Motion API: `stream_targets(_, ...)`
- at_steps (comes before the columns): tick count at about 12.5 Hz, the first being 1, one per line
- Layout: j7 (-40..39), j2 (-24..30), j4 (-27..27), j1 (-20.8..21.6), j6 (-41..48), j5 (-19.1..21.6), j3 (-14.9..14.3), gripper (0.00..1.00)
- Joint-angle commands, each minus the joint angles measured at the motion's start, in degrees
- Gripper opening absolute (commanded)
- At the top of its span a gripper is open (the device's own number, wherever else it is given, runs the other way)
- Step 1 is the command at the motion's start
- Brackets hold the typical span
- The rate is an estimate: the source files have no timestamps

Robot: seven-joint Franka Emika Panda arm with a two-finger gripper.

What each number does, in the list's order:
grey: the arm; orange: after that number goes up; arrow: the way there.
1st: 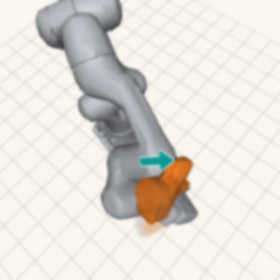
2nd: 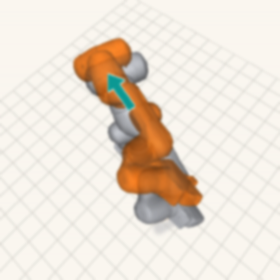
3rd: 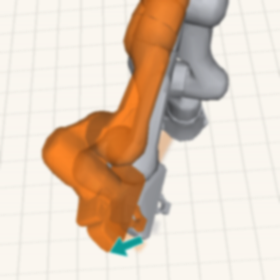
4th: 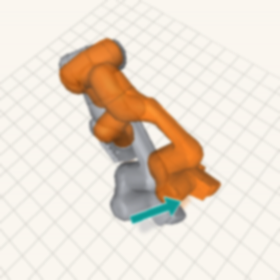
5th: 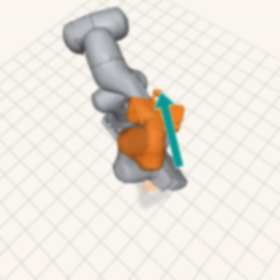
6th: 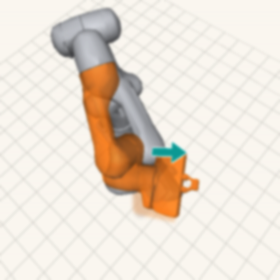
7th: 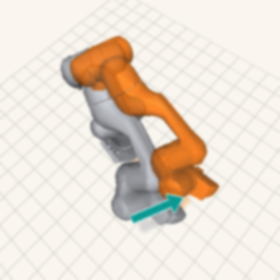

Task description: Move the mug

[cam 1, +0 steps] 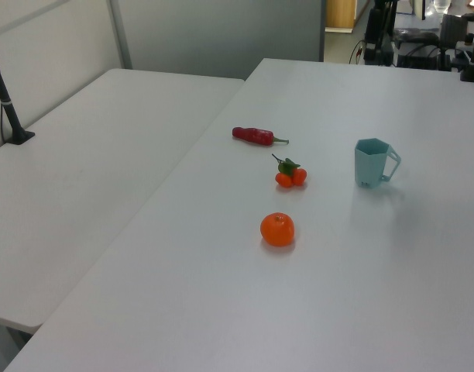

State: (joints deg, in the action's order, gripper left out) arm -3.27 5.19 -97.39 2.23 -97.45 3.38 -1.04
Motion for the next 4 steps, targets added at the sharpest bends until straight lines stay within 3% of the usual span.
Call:
stream_targets(1, -0.3, 0.1, 1.1, 2.0, -0.2, 0.2, -1.9, 1.00)
stream_targets(4, -0.3, 0.1, 1.0, 2.0, -0.1, 0.0, -1.8, 1.00)
